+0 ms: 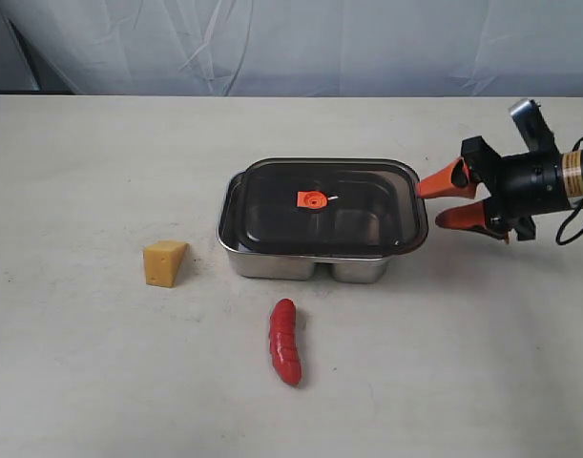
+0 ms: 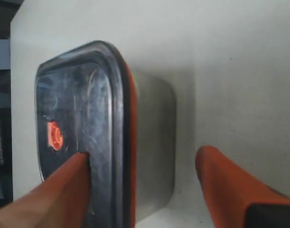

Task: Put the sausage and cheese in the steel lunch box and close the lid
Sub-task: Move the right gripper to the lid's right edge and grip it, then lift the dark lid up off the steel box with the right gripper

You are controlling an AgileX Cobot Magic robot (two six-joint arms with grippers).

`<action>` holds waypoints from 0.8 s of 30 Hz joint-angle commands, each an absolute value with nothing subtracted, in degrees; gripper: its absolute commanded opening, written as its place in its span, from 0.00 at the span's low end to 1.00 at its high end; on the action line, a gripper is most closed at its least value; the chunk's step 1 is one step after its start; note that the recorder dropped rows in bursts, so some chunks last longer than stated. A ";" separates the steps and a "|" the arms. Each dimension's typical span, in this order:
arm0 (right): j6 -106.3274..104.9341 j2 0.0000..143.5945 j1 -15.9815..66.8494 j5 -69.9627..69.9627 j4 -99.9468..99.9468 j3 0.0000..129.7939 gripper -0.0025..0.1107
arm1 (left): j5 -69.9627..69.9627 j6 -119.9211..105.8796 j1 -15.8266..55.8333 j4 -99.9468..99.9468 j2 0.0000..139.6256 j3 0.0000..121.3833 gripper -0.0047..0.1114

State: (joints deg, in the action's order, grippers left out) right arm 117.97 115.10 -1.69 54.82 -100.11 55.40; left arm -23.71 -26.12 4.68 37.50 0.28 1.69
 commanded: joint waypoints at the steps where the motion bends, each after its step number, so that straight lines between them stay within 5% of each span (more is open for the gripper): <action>1: 117.37 117.50 0.83 55.84 -99.95 55.07 0.58 | -23.72 -25.96 4.68 37.37 0.00 1.63 0.04; 7: 116.50 118.54 4.83 55.75 -99.95 55.07 0.52 | -23.72 -25.96 4.68 37.37 0.00 1.63 0.04; 13: 115.95 118.43 4.02 58.17 -99.95 55.07 0.01 | -23.72 -25.96 4.68 37.37 0.00 1.63 0.04; 24: 115.37 111.44 4.02 61.63 -99.95 55.07 0.02 | -23.72 -25.96 4.68 37.37 0.00 1.63 0.04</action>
